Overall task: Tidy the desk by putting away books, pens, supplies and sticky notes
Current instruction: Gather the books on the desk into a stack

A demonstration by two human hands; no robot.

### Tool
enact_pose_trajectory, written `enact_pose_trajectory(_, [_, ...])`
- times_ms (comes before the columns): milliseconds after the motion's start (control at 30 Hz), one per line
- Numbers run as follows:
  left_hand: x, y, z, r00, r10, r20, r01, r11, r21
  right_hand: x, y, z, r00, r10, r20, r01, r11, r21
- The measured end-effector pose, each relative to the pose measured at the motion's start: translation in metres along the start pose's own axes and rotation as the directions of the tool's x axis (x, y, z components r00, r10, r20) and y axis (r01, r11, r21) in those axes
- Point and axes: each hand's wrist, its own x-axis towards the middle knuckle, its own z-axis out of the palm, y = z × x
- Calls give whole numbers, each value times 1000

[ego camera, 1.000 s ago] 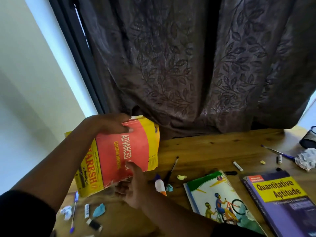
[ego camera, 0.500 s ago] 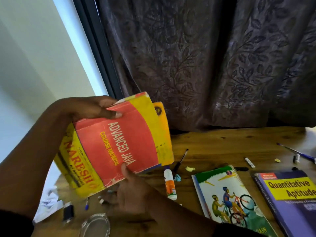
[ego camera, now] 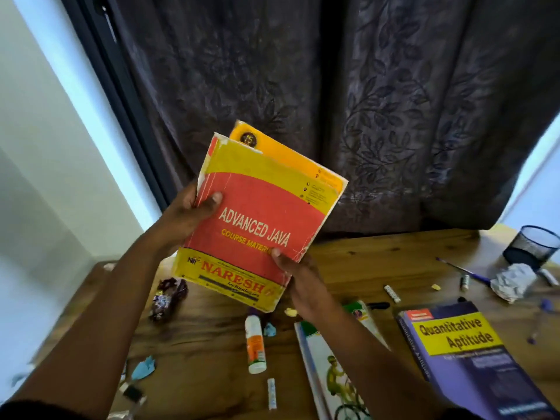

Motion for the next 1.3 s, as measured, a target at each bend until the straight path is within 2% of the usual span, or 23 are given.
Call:
enact_pose_trajectory(100, [12,-1,36,998,42,-54,-41,999,19,-6,-33,-35,999,-49,-19,46,990,-136])
enact_pose_trajectory(233, [25,6,89,980,43,-197,-36,999,40,-17,-79,-72,992,-127,14,126,962,-244])
enact_pose_trajectory(333, [29,10,132,965,-62,-257,56,998,-32,-25,-108,-101,981,-188,42,193,941,-277])
enact_pose_trajectory(433, [23,10,170,948,-261,-184,218,950,-226,-30,-130,-137,970,-242,29,240,929,-281])
enact_pose_trajectory(533, [9,7,206,946,-323,-36,290,888,-356,-38,-151,-173,966,-256,-21,237,920,-311])
enact_pose_trajectory(600, [-3,-1,231,953,-303,23,284,858,-428,-46,-162,-201,973,-232,-19,213,920,-328])
enact_pose_trajectory(700, [-23,-16,266,945,-320,62,316,855,-411,-64,-170,-237,989,-145,-11,133,935,-328])
enact_pose_trajectory(800, [-41,-21,304,940,-340,21,323,869,-375,-86,-172,-266,999,-32,-30,20,937,-348])
enact_pose_trajectory(933, [-69,-29,339,920,-393,-18,342,821,-457,-105,-164,-295,992,115,-52,-126,900,-418])
enact_pose_trajectory(1067, [-94,-35,360,908,-419,-26,351,792,-500,-121,-158,-311,987,131,-91,-159,826,-541])
enact_pose_trajectory(1133, [-105,-34,366,910,-413,-47,337,800,-496,-129,-153,-320,979,78,-190,-181,768,-615])
enact_pose_trajectory(1200, [-115,-35,368,913,-404,-53,329,809,-487,-146,-148,-328,957,5,-289,-231,614,-754])
enact_pose_trajectory(1300, [-129,-34,365,918,-394,-51,323,814,-483,-179,-129,-343,951,-60,-302,-263,351,-899])
